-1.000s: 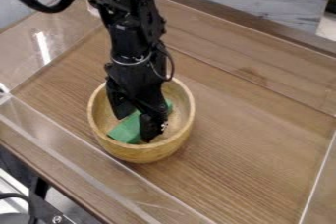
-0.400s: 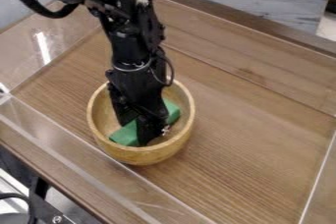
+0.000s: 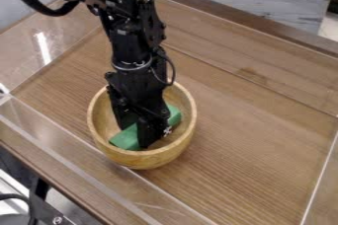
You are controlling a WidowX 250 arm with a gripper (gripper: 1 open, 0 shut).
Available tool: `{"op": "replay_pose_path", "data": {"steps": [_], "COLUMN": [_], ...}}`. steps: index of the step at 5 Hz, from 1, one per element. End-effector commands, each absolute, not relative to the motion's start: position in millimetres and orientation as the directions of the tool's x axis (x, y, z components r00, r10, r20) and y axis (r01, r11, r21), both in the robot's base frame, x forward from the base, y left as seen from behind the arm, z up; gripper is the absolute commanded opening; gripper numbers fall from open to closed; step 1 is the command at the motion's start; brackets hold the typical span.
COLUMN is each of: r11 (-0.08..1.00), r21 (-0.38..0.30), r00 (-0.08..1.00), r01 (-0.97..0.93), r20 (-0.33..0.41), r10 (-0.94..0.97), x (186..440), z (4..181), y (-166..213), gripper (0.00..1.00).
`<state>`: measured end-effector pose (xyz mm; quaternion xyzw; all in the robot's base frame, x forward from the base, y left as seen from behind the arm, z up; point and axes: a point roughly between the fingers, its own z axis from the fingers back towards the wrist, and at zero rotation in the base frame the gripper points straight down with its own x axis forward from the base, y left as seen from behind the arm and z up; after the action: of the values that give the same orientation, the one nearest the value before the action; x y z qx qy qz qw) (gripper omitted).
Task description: Remove the green block from inside the brown bowl and put it on the table
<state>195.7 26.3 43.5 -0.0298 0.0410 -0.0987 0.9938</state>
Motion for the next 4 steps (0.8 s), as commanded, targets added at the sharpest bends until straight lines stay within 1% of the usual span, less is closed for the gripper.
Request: {"op": "replay_pose_path", "data": {"steps": [1,4], "r11": [0.980,0.982], "r21": [-0.061,-0.102], "r00": [0.981,0.985], "r01": [0.187,0.159], "r20": [-0.033,-0.046], "r10": [-0.189,-0.164], "x": [204,202], "z": [58.8,73.6], "y": [27,23], "gripper": [0.00,0.00]}}
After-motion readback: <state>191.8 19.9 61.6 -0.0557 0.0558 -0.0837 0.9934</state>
